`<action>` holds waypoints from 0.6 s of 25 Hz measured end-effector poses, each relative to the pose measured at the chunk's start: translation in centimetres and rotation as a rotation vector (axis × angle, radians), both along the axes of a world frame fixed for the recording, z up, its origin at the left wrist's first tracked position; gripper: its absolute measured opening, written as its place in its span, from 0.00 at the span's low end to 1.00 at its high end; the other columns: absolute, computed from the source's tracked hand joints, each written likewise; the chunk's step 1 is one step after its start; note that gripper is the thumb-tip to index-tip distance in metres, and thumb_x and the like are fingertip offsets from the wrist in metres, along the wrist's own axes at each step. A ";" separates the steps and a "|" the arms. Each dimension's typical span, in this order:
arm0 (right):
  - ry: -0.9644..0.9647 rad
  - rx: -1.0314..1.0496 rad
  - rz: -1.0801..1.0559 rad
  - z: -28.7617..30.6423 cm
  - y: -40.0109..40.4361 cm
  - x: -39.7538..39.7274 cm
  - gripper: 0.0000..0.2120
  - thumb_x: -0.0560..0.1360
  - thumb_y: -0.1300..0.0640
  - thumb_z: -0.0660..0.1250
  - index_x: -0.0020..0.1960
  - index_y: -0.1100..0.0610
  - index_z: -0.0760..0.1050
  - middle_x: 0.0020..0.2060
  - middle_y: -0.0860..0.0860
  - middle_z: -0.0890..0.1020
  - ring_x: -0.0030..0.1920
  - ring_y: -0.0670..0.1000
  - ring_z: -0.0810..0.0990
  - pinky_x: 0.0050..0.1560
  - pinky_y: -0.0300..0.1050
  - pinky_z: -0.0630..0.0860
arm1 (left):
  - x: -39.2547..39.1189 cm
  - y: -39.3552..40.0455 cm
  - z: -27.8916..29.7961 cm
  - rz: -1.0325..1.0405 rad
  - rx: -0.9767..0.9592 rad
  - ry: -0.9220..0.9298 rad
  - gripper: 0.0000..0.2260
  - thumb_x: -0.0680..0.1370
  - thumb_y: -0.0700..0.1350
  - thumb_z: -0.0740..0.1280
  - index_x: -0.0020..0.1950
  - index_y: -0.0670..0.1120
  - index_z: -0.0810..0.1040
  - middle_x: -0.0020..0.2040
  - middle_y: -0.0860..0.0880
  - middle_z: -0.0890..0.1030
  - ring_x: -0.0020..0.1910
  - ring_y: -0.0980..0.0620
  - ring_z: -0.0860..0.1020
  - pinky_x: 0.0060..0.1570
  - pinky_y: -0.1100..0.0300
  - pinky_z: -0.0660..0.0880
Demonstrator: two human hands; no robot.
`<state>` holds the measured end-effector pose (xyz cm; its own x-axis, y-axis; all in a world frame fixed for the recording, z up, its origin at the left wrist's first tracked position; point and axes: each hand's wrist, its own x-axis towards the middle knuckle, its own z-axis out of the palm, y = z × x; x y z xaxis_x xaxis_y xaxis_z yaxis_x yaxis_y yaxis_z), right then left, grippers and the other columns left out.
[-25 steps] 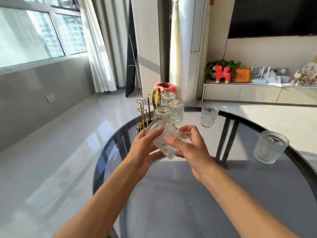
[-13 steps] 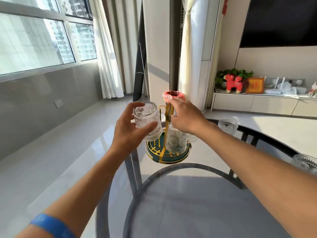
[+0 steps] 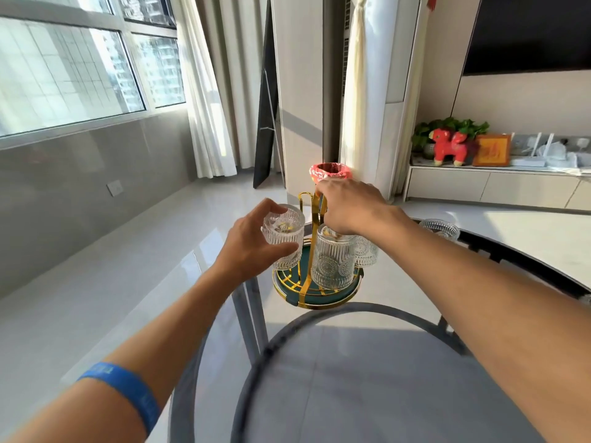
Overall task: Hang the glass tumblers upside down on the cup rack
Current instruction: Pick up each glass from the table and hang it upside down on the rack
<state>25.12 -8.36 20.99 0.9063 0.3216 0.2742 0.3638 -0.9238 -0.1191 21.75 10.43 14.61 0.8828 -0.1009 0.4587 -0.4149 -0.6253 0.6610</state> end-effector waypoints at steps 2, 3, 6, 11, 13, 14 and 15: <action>-0.006 0.008 -0.008 0.0 0.1 0.1 0.18 0.71 0.65 0.64 0.60 0.56 0.73 0.53 0.53 0.80 0.44 0.54 0.74 0.42 0.49 0.69 | -0.2 0.0 -1.5 0.034 -0.025 0.071 0.21 0.68 0.47 0.79 0.55 0.52 0.73 0.58 0.47 0.82 0.52 0.46 0.81 0.50 0.44 0.81; -0.007 0.016 -0.012 -0.1 0.1 0.2 0.18 0.71 0.65 0.64 0.59 0.56 0.73 0.53 0.53 0.80 0.44 0.54 0.74 0.42 0.49 0.69 | -0.3 -0.1 -2.1 0.050 -0.049 0.092 0.21 0.68 0.48 0.79 0.55 0.51 0.73 0.58 0.47 0.82 0.51 0.46 0.81 0.50 0.45 0.81; -0.013 0.056 -0.005 -0.5 0.0 0.4 0.18 0.70 0.66 0.64 0.59 0.56 0.73 0.51 0.54 0.80 0.44 0.55 0.76 0.41 0.48 0.70 | 0.1 -0.3 -2.3 0.079 -0.030 0.105 0.20 0.69 0.50 0.78 0.55 0.52 0.72 0.60 0.48 0.81 0.52 0.45 0.80 0.48 0.51 0.79; 0.063 0.144 0.027 -1.6 -0.5 0.4 0.27 0.70 0.66 0.63 0.68 0.54 0.70 0.64 0.52 0.76 0.53 0.57 0.76 0.48 0.51 0.73 | -0.1 -0.8 -2.1 0.150 0.063 0.165 0.22 0.71 0.51 0.76 0.61 0.53 0.71 0.66 0.47 0.77 0.51 0.52 0.79 0.44 0.67 0.75; 0.066 0.197 0.069 -1.7 -1.1 -0.6 0.33 0.69 0.68 0.62 0.73 0.52 0.65 0.74 0.50 0.66 0.68 0.59 0.69 0.63 0.57 0.71 | -0.8 -1.8 -2.1 0.249 0.273 0.138 0.29 0.72 0.53 0.74 0.70 0.53 0.68 0.74 0.44 0.69 0.68 0.45 0.71 0.63 0.52 0.72; 0.039 0.261 0.075 -1.8 -1.7 -1.6 0.35 0.69 0.68 0.61 0.74 0.51 0.64 0.76 0.50 0.63 0.72 0.58 0.65 0.67 0.58 0.68 | -1.6 -2.5 -2.1 0.287 0.334 0.081 0.31 0.73 0.53 0.73 0.73 0.52 0.65 0.77 0.43 0.64 0.74 0.42 0.64 0.70 0.45 0.65; 0.002 0.347 0.076 -2.1 -2.3 -2.8 0.36 0.69 0.68 0.61 0.74 0.50 0.64 0.76 0.50 0.62 0.73 0.57 0.63 0.69 0.56 0.66 | -2.5 -3.2 -2.0 0.306 0.330 -0.002 0.32 0.73 0.51 0.72 0.75 0.52 0.64 0.78 0.43 0.62 0.76 0.41 0.60 0.73 0.43 0.60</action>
<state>22.29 -10.64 18.91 0.8842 0.2758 0.3769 0.4290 -0.7988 -0.4219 19.27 7.20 12.59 0.8939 0.0239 0.4476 -0.1789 -0.8965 0.4053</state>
